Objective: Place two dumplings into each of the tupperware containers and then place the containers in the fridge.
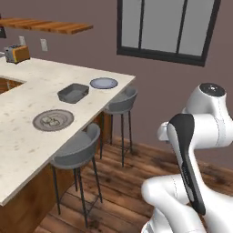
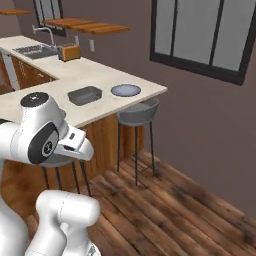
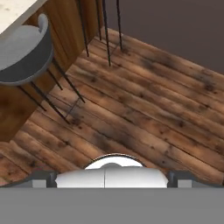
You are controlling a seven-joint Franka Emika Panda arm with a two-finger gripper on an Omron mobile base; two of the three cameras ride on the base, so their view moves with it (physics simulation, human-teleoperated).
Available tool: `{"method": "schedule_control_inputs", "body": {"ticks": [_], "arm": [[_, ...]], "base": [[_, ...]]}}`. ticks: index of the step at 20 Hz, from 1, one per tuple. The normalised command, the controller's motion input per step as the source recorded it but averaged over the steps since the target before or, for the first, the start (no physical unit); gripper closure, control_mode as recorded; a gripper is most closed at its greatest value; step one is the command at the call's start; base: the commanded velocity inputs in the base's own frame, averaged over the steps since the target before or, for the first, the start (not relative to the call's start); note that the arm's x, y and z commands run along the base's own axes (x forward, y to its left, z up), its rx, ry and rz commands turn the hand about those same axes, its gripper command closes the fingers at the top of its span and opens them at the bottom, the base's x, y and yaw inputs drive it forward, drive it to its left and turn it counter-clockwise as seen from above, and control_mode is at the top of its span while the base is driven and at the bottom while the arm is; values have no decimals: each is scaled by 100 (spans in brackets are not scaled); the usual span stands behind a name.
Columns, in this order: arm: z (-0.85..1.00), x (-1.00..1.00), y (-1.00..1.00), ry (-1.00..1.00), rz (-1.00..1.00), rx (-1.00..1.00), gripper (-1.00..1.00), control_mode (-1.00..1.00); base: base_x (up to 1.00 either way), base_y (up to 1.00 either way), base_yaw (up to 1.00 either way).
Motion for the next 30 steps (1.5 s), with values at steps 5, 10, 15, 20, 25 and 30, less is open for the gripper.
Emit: {"method": "schedule_control_inputs", "body": {"ticks": [5, 10, 15, 20, 25, 30], "arm": [[0, 0, 0, 0, 0, 0, -100, 100], [0, 0, 0, 0, 0, 0, -100, 100], [0, 0, 0, 0, 0, 0, -100, 100], [0, 0, 0, 0, 0, 0, -100, 100], [0, 0, 0, 0, 0, 0, -100, 100], [0, 0, 0, 0, 0, 0, -100, 100]], "base": [[47, -72, 52], [85, -79, 39], [78, -57, 44], [67, -26, 53], [72, -12, 46], [46, -37, 30]]}}
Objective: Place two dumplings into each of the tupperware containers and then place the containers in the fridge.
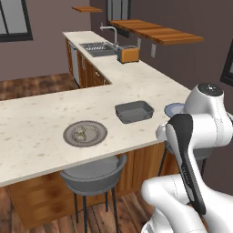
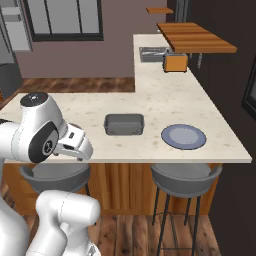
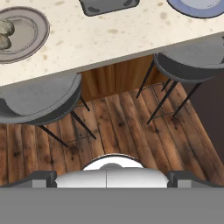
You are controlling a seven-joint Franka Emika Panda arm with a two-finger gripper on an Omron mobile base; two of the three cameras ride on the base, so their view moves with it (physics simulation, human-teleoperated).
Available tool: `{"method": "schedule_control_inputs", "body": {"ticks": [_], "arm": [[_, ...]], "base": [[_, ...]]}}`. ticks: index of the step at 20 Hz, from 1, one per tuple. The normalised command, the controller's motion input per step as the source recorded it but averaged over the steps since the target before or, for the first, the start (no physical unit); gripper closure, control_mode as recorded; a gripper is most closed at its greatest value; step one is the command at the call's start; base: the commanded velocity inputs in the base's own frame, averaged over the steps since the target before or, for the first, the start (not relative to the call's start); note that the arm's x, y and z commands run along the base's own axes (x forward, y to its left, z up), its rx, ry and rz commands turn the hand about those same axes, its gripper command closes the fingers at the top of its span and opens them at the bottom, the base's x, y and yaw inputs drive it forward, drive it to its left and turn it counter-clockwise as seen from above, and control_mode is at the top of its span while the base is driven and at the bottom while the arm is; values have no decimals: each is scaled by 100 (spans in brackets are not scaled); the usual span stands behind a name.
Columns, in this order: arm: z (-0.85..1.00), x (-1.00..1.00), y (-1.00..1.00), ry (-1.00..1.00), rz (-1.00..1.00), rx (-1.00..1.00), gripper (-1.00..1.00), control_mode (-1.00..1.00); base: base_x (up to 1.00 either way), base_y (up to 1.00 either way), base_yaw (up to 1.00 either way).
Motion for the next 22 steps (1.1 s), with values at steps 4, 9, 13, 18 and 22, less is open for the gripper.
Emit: {"method": "schedule_control_inputs", "body": {"ticks": [4, 9, 13, 18, 22], "arm": [[0, 0, 0, 0, 0, 0, -100, 100], [0, 0, 0, 0, 0, 0, -100, 100], [0, 0, 0, 0, 0, 0, -100, 100], [0, 0, 0, 0, 0, 0, -100, 100], [0, 0, 0, 0, 0, 0, -100, 100]], "base": [[45, -55, 20], [43, -13, 11], [61, -1, 8], [34, 0, 27], [46, 0, 13]]}}
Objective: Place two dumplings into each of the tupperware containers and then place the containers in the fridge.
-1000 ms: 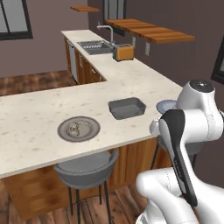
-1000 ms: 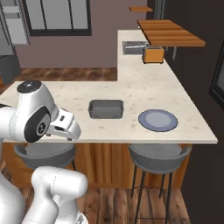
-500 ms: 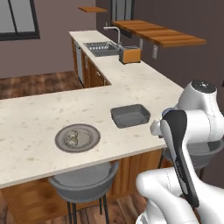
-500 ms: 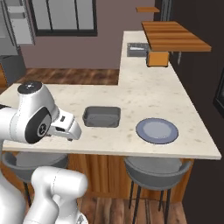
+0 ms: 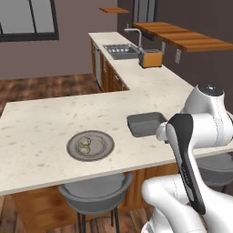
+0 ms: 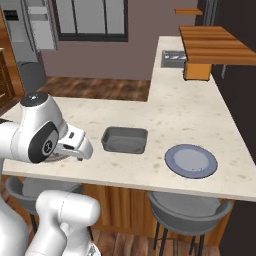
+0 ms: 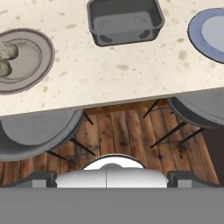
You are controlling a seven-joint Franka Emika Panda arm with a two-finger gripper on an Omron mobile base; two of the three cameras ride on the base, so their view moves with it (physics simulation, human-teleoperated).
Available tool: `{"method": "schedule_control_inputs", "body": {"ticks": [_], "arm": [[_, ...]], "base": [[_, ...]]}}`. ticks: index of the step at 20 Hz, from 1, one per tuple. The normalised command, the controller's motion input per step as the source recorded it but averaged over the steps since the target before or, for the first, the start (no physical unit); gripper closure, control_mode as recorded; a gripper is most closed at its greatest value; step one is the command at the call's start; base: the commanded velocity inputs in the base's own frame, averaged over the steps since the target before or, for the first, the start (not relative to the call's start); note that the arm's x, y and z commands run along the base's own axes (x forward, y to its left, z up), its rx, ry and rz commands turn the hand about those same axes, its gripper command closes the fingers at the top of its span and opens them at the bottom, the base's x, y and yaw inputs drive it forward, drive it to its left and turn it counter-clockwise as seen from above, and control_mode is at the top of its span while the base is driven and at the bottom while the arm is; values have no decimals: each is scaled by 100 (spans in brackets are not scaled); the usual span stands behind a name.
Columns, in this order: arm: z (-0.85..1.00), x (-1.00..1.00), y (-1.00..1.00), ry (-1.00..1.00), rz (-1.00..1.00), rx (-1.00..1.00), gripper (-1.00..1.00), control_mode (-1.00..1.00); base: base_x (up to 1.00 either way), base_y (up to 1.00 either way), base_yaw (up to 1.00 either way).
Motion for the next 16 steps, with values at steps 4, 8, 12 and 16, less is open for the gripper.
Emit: {"method": "schedule_control_inputs", "body": {"ticks": [4, 8, 12, 16], "arm": [[0, 0, 0, 0, 0, 0, -100, 100], [0, 0, 0, 0, 0, 0, -100, 100], [0, 0, 0, 0, 0, 0, -100, 100], [0, 0, 0, 0, 0, 0, -100, 100]], "base": [[62, 0, 5], [60, 0, 13], [34, 0, 16], [6, 0, 4]]}}
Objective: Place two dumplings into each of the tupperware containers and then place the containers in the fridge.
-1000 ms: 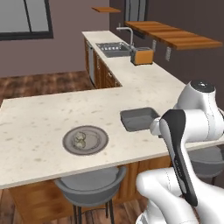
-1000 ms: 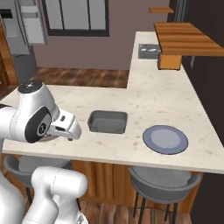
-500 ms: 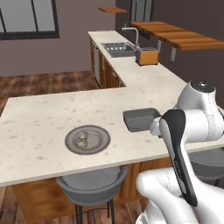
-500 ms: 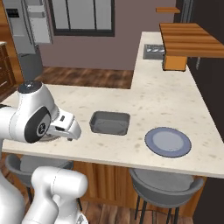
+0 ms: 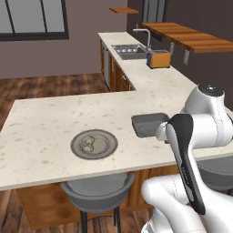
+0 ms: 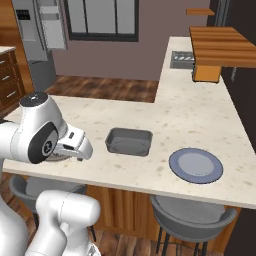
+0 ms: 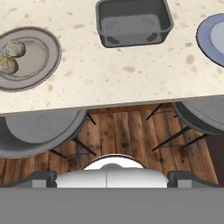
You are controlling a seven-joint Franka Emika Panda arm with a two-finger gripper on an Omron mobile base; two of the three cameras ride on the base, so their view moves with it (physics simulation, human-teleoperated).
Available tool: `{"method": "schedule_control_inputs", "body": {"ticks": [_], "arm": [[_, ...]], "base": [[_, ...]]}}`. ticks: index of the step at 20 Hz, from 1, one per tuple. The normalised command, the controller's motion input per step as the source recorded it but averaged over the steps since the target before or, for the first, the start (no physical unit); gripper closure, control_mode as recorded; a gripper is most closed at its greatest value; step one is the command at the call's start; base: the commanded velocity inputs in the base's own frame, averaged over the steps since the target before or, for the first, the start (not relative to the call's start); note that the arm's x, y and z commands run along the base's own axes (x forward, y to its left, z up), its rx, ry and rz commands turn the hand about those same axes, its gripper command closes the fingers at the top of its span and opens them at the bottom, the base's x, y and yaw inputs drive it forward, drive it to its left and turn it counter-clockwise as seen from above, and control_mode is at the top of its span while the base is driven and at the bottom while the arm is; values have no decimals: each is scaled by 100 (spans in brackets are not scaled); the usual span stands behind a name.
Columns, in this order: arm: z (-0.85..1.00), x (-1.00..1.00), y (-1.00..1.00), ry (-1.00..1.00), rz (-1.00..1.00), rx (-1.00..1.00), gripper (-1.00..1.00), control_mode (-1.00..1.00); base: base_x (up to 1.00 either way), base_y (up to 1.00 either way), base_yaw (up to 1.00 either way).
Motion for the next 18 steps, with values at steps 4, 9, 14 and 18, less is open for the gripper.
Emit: {"method": "schedule_control_inputs", "body": {"ticks": [4, 9, 14, 18], "arm": [[0, 3, 0, 0, 0, 0, -100, -100], [-33, 93, 56, 7, 0, 0, -100, -100], [-59, 100, 39, 14, 6, 0, -100, -100], [-58, 88, 23, 4, 4, 1, -100, -100]], "base": [[0, 0, 0], [0, 0, 0], [0, 0, 0], [0, 0, 0]]}}
